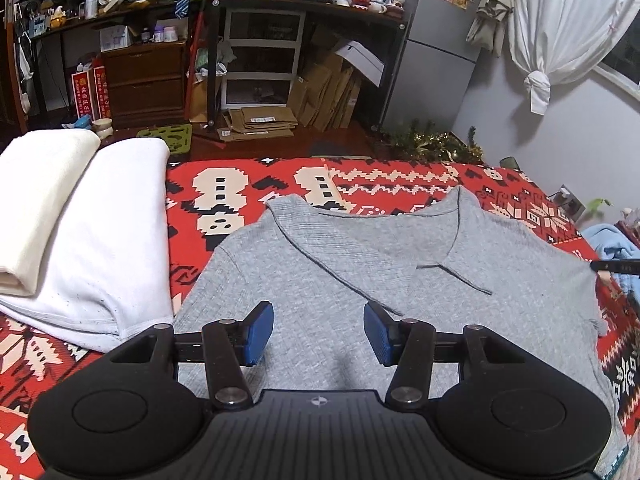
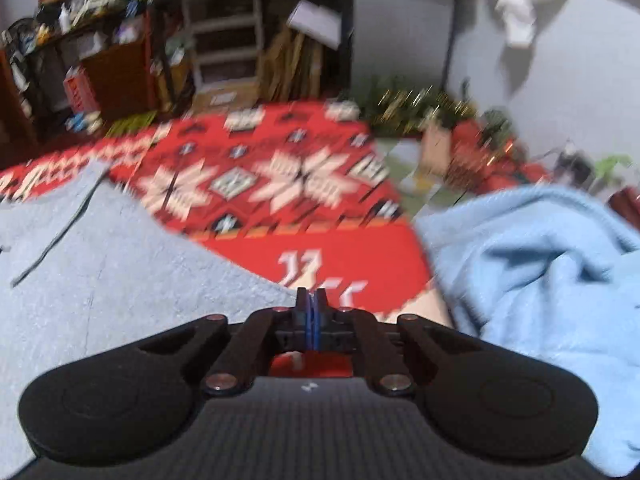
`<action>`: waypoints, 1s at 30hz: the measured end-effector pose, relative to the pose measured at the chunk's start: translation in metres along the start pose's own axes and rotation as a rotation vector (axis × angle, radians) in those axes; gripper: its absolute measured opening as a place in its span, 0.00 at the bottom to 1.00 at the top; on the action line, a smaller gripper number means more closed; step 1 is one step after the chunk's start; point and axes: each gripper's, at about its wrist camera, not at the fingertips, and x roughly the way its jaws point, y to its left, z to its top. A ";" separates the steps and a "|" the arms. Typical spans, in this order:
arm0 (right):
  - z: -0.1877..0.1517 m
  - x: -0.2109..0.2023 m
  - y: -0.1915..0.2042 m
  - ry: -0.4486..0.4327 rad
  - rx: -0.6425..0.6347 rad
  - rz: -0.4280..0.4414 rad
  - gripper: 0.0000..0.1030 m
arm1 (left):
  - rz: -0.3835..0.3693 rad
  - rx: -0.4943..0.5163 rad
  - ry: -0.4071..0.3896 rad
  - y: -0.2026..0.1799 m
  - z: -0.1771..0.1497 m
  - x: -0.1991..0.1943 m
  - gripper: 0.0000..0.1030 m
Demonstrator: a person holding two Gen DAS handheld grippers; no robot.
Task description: Fold clothes
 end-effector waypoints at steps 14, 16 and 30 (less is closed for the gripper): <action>0.078 0.022 0.046 -0.113 0.095 0.175 0.17 | 0.031 -0.039 0.007 0.016 -0.010 -0.007 0.48; 0.089 0.039 0.070 -0.101 0.055 0.212 0.17 | 0.039 -0.053 0.002 0.019 -0.010 -0.009 0.48; 0.074 0.081 0.140 -0.024 -0.207 0.199 0.16 | 0.093 -0.095 0.001 0.041 -0.020 -0.026 0.48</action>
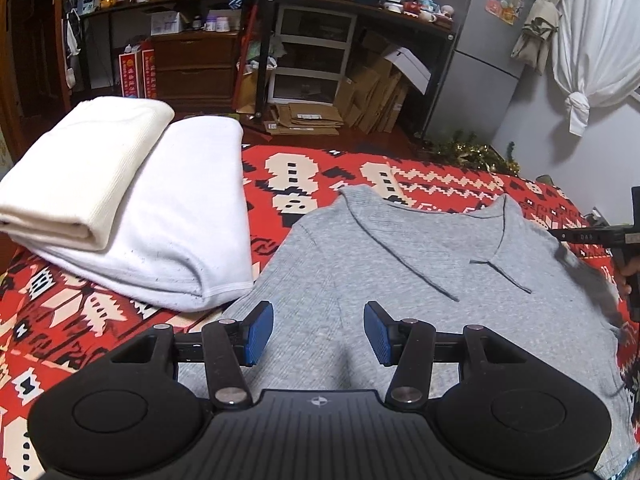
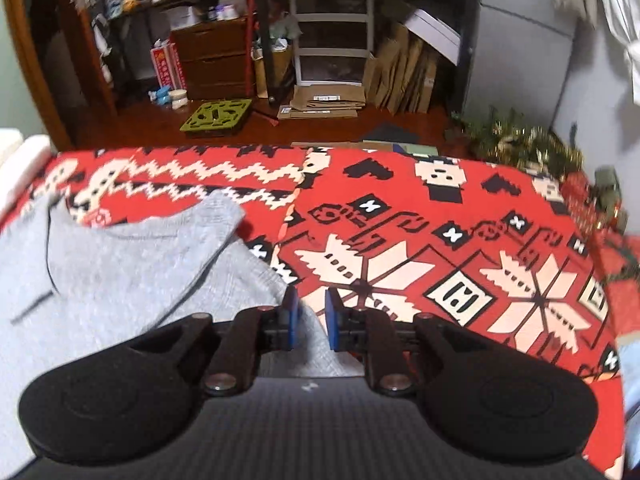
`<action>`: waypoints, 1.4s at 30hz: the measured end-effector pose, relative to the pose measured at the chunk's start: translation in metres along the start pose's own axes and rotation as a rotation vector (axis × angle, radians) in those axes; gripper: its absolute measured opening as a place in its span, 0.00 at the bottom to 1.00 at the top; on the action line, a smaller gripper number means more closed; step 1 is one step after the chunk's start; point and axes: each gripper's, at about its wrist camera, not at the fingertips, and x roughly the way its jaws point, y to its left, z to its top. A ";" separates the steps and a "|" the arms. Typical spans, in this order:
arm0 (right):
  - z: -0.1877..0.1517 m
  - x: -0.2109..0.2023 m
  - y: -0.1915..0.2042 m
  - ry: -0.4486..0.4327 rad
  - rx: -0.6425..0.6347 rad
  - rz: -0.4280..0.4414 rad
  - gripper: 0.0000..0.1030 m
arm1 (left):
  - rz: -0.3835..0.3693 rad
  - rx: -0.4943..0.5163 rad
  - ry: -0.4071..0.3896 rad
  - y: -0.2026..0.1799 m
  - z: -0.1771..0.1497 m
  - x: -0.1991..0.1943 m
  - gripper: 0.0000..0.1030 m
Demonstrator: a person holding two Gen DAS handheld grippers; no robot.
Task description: Fold clothes
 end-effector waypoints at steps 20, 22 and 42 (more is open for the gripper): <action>0.004 -0.006 -0.032 -0.023 0.117 -0.009 0.17 | 0.096 -0.024 -0.006 0.031 -0.013 -0.021 0.48; 0.000 -0.018 -0.043 -0.055 0.203 0.015 0.18 | 0.112 -0.015 -0.009 0.035 -0.014 -0.021 0.48; -0.107 -0.177 -0.057 -0.155 0.423 -0.012 0.22 | 0.050 0.086 0.072 0.024 0.069 0.118 0.32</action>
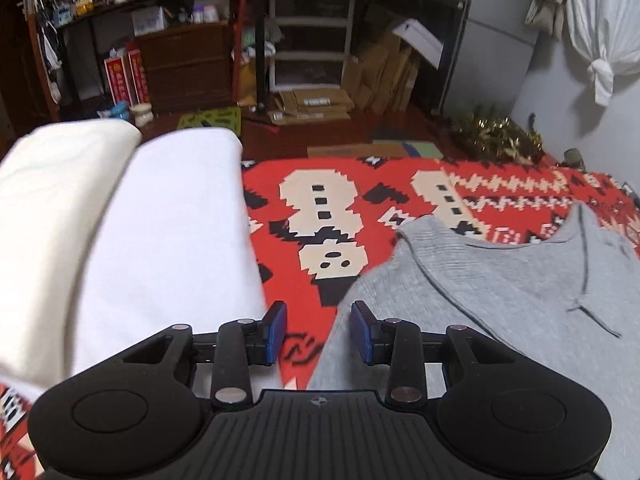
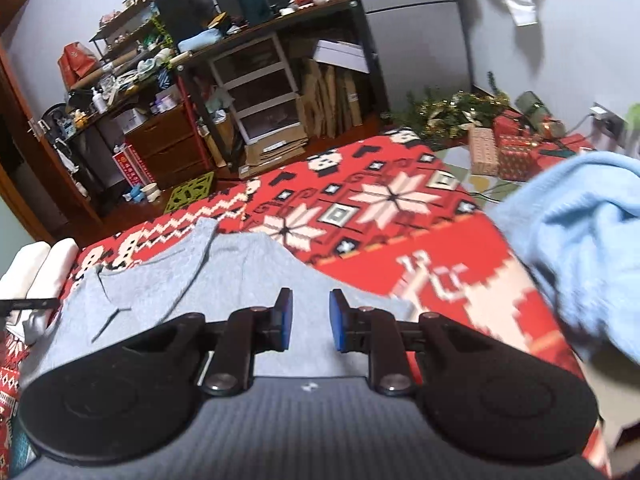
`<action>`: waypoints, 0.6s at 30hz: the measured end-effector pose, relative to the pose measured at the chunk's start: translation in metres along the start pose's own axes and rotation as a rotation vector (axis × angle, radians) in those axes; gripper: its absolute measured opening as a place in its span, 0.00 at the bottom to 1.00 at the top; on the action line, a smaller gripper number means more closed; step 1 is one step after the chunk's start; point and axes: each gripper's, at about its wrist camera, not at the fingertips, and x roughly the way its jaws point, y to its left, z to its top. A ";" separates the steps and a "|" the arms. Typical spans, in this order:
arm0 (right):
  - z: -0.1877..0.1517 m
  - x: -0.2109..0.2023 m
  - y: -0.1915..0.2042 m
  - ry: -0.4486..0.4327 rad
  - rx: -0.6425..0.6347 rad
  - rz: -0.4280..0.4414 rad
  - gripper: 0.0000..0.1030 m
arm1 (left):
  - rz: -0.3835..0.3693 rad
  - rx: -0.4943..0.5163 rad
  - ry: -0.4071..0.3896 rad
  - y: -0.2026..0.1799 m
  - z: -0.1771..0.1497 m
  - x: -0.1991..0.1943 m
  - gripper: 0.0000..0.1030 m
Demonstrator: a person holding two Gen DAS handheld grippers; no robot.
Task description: Fold clothes
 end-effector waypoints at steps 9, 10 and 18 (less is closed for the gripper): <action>-0.013 -0.013 -0.001 0.011 0.049 -0.017 0.22 | -0.053 0.103 -0.006 -0.018 0.002 0.008 0.04; -0.013 -0.011 0.001 0.013 0.040 -0.016 0.22 | -0.015 0.153 -0.015 -0.023 0.002 0.008 0.04; -0.013 0.000 0.020 0.029 0.010 0.023 0.22 | 0.072 0.164 -0.024 -0.018 0.004 0.009 0.05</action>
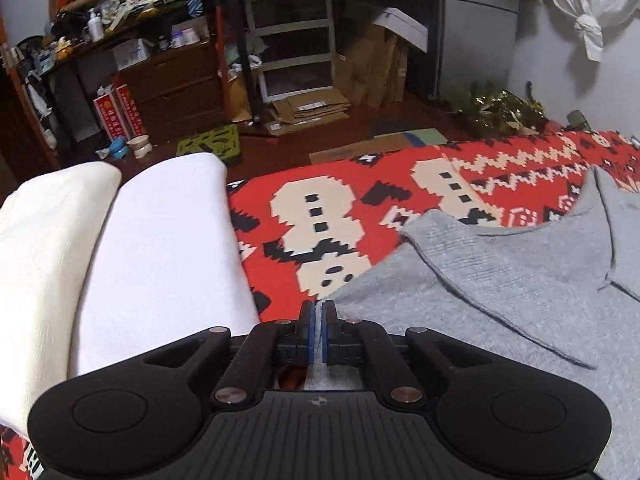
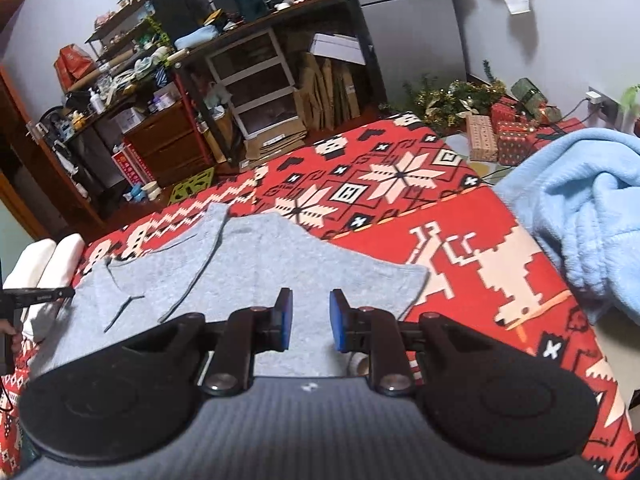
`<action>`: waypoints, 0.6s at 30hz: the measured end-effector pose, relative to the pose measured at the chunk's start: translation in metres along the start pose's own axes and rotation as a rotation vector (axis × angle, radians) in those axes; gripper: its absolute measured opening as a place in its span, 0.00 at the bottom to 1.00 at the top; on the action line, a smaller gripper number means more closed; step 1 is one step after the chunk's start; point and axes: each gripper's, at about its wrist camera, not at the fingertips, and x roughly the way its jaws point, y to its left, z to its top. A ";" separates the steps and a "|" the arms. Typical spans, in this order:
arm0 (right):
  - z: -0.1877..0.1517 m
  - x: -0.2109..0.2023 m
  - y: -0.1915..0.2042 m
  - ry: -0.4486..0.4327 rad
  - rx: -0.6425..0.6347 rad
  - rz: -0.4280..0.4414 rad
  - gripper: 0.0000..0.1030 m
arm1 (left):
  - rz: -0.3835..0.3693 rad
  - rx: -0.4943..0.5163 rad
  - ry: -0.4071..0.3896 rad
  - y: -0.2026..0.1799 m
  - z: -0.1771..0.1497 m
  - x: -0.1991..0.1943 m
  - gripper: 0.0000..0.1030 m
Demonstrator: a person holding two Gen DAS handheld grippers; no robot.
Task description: Fold clothes
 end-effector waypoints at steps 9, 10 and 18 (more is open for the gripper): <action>-0.014 -0.005 0.014 0.066 -0.046 0.004 0.23 | -0.011 -0.049 -0.039 0.001 -0.009 -0.043 0.36; -0.017 -0.007 0.016 0.080 -0.052 0.002 0.23 | -0.023 -0.060 -0.046 0.000 -0.013 -0.053 0.39; -0.057 -0.031 0.033 0.166 -0.146 0.025 0.23 | -0.174 -0.154 -0.004 -0.027 -0.076 -0.133 0.40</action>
